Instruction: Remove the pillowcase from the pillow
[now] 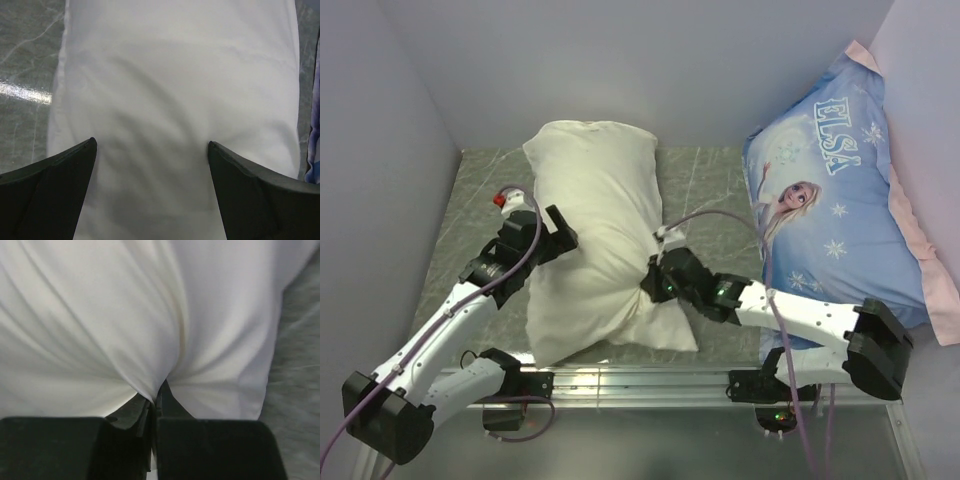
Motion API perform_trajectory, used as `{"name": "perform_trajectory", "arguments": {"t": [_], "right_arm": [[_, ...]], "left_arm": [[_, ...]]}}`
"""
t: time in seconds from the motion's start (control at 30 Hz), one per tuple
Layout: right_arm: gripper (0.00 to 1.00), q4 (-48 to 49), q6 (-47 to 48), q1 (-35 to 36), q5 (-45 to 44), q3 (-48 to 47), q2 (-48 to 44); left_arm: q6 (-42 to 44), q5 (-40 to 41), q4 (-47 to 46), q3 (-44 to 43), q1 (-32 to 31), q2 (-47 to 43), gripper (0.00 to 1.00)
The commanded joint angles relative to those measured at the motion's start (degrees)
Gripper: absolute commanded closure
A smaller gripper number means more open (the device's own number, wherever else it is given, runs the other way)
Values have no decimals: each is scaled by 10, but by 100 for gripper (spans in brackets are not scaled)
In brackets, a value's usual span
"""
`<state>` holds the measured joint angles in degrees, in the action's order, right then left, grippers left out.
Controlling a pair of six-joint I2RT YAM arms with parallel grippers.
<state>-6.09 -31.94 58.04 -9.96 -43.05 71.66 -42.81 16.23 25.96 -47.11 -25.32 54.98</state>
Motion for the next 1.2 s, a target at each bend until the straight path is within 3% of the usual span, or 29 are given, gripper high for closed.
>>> {"name": "perform_trajectory", "arguments": {"t": [0.0,0.17,0.23,0.3,0.4,0.43,0.53,0.63,0.83,1.03,1.17], "right_arm": [[100,-43,-1,-94,-64,-5,-70],[100,-82,19,-256,-69,-57,-108],[100,-80,22,-290,-47,-101,-79],[93,-91,31,-301,-52,-144,-44],[69,-100,42,-302,-36,-216,29],[56,-95,45,-303,-21,-243,56],[33,-85,60,-302,51,-280,88],[23,-116,74,-285,37,-308,104],[13,-126,72,-284,-8,-272,60],[11,-150,77,-282,-31,-238,4],[11,-146,91,-218,-44,-232,-18]], "left_arm": [[-18,17,-38,6,1,0,1],[-31,5,-99,7,0,2,1],[-35,10,-103,-6,0,23,1],[-44,34,-97,-36,1,49,1],[-64,105,-79,-75,1,80,1],[-65,121,-72,-87,2,89,1],[-83,155,-55,-135,17,124,1],[-88,114,-77,-144,61,153,1],[-85,-2,-139,-167,205,238,1],[-40,-36,-165,-248,222,347,1],[-45,-66,-181,-268,240,376,1]]}}
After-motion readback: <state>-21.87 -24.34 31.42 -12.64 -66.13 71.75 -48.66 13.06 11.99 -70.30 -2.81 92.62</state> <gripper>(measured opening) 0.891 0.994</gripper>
